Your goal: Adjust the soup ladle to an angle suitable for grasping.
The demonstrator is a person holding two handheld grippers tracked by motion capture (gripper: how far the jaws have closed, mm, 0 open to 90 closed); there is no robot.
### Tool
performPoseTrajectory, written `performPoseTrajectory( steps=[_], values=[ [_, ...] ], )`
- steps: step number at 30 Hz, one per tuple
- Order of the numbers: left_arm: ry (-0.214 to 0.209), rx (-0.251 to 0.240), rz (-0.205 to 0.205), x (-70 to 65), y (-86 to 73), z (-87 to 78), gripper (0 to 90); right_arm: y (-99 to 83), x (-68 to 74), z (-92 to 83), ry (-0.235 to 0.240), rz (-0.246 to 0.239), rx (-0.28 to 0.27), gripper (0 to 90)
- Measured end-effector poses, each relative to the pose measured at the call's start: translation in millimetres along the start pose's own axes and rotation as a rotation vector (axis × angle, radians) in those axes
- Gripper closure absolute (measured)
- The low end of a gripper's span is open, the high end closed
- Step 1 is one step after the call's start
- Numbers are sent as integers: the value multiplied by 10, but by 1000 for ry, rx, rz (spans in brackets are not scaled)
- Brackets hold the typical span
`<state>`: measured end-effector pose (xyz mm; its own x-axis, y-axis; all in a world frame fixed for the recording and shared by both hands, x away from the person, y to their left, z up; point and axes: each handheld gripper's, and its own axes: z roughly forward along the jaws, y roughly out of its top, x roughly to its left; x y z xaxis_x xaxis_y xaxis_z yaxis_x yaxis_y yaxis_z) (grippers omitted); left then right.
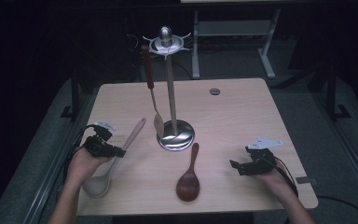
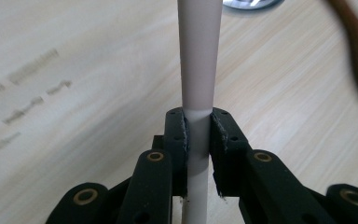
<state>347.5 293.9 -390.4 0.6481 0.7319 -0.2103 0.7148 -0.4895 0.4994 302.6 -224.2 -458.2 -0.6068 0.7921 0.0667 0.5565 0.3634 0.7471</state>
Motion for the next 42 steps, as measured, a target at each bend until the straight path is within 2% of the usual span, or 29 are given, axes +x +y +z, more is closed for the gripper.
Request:
performPoseTrajectory(
  steps=[2,6,15,20,28,31,34,38,42],
  values=[
    [-18,-55,-4,1,-9,-76,778,-3,3,0,-2,-2,-5,131],
    [-43,-123,9,-14,-11,-204,778,-3,-1,-3,5,8,-6,130],
    [-64,-211,49,-117,8,-434,779,23,-16,-31,45,60,-6,135],
    [-88,-271,73,-218,35,-542,779,30,-6,-32,50,45,-19,151],
    [-132,-388,147,-455,127,-694,779,61,-2,-76,52,58,-55,268],
    [-165,-425,162,-546,162,-737,778,80,-5,-93,62,57,-71,335],
    [-180,-448,177,-623,197,-762,778,96,-12,-97,93,61,-78,404],
    [-192,-462,191,-697,241,-766,778,129,-8,-98,134,72,-69,450],
    [-211,-484,194,-749,284,-762,779,175,16,-105,147,62,-80,474]
  ],
)
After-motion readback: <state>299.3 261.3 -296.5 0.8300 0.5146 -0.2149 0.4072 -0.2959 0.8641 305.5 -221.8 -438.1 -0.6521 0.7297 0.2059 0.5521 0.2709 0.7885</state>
